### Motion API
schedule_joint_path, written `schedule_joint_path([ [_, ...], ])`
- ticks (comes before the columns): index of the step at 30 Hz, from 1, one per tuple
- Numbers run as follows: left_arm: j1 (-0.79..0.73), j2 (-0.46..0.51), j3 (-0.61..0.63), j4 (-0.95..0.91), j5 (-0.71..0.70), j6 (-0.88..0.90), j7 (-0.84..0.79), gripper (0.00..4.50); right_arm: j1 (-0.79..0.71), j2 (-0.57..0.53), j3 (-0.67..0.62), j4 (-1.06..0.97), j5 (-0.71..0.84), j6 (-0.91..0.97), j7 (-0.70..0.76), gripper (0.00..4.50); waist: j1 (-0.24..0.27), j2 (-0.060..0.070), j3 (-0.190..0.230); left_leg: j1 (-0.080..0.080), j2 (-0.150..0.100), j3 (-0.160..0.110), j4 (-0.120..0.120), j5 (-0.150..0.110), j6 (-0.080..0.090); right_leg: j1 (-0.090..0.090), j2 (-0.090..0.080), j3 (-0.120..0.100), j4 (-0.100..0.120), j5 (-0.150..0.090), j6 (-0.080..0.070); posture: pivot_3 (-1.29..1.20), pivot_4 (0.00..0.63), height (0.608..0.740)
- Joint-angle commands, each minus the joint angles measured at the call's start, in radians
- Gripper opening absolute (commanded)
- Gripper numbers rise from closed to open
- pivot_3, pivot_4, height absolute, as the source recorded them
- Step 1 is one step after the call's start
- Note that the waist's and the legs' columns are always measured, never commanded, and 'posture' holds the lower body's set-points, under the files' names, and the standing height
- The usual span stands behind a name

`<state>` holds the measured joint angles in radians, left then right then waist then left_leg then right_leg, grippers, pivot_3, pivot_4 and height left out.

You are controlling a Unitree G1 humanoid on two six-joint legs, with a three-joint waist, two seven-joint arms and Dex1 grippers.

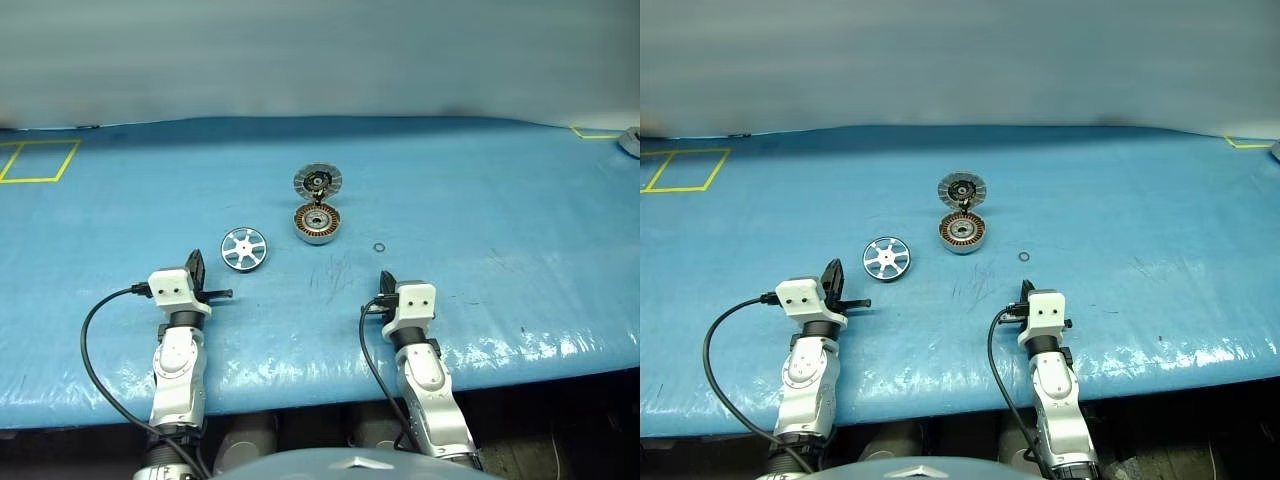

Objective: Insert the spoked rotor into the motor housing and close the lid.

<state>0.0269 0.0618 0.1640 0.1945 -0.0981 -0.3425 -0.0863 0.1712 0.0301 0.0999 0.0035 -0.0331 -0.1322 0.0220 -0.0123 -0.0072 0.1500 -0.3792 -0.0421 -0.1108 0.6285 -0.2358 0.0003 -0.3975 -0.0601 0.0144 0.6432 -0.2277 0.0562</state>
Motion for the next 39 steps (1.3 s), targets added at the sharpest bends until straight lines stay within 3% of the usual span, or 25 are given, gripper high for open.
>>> schedule_joint_path([
  [1,0.0,-0.001,-0.003,-0.004,0.007,-0.026,0.007,0.0,-0.009,0.002,0.003,-0.02,-0.001,-0.024,0.0,0.03,0.0,0.0,0.0,0.0,0.0,0.0,0.0,0.0,0.0,0.0,0.0,0.0,0.0,0.0,0.0,0.0,0.15,0.74],
  [21,-0.012,0.001,0.002,0.002,0.005,-0.027,0.011,0.0,-0.024,-0.005,0.003,-0.016,-0.004,-0.025,0.005,0.03,0.0,0.0,0.0,0.0,0.0,0.0,0.0,0.0,0.0,0.0,0.0,0.0,0.0,0.002,0.004,0.0,0.15,0.74],
  [27,-0.021,0.027,0.033,-0.09,0.051,0.122,0.106,0.0,-0.031,-0.015,0.015,-0.135,-0.064,0.082,-0.028,0.03,0.0,0.0,0.0,0.0,0.0,0.0,0.0,0.0,0.0,0.0,0.0,0.0,0.0,0.002,0.004,0.0,0.15,0.74],
  [31,-0.026,0.118,0.011,-0.22,-0.126,0.295,-0.108,0.0,-0.037,-0.036,-0.001,-0.317,0.053,0.314,0.062,0.03,-0.001,0.0,0.0,-0.001,0.001,-0.001,0.0,0.0,0.0,-0.001,0.001,-0.001,0.001,0.002,0.004,0.0,0.15,0.74],
  [36,-0.006,0.245,-0.02,-0.371,-0.263,0.471,-0.308,0.0,-0.042,-0.158,-0.022,-0.497,0.28,0.454,0.271,0.03,-0.004,0.001,0.001,-0.001,0.0,-0.001,0.0,0.0,0.0,0.0,0.0,0.0,0.0,0.002,0.003,0.0,0.15,0.74],
  [39,0.004,0.34,-0.063,-0.409,-0.227,0.53,-0.377,0.61,-0.047,-0.267,-0.028,-0.542,0.287,0.547,0.319,0.67,-0.007,0.001,0.001,-0.001,0.0,-0.001,0.0,0.0,0.0,0.0,0.0,-0.001,0.0,0.002,0.003,0.0,0.15,0.74],
])
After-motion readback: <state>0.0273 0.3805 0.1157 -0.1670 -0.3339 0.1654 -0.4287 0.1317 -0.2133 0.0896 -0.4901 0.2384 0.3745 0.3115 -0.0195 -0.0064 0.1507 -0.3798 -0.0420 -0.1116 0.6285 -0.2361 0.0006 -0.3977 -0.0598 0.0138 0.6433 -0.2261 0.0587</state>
